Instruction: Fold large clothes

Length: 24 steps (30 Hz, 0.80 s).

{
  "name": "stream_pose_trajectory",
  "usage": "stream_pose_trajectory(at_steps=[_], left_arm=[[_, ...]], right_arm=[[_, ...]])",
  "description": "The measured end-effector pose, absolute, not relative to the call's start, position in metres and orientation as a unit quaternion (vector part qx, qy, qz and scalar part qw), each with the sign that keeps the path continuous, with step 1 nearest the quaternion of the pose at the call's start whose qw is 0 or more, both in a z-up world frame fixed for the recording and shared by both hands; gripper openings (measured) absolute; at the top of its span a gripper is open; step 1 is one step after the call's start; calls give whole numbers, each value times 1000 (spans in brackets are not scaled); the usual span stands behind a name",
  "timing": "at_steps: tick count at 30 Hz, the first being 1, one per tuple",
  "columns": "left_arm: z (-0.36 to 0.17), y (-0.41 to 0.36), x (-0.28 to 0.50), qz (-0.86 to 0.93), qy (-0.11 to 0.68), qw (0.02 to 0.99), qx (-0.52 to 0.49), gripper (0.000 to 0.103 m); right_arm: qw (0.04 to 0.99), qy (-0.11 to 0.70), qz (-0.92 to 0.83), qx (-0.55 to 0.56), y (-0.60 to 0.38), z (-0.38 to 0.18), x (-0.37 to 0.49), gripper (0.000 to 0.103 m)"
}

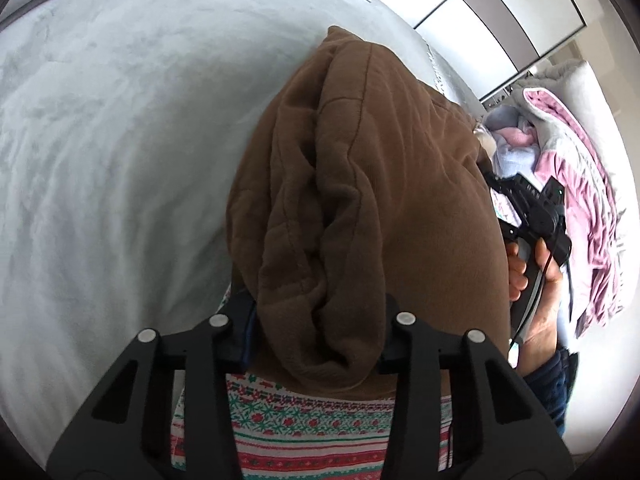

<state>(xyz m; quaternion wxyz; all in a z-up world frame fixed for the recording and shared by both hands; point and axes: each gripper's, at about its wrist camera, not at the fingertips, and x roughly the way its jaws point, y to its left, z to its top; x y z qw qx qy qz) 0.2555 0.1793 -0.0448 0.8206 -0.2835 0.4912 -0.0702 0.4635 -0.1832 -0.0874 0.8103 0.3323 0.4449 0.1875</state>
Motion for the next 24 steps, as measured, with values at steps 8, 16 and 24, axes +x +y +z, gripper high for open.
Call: stream_pose_trajectory(at_steps=[8,16,24], left_arm=[[-25,175,254,-47,476,836,-271,34],[16,189,249,-48,437,860,-258,32],[95,243,263,-2,324,925,-197,32]], right_arm=[[847,426,164,272,-157,-53,458,37],[894,367,169,191,-113,11,451,31],[916,273,211,205,-49,69,463,29]])
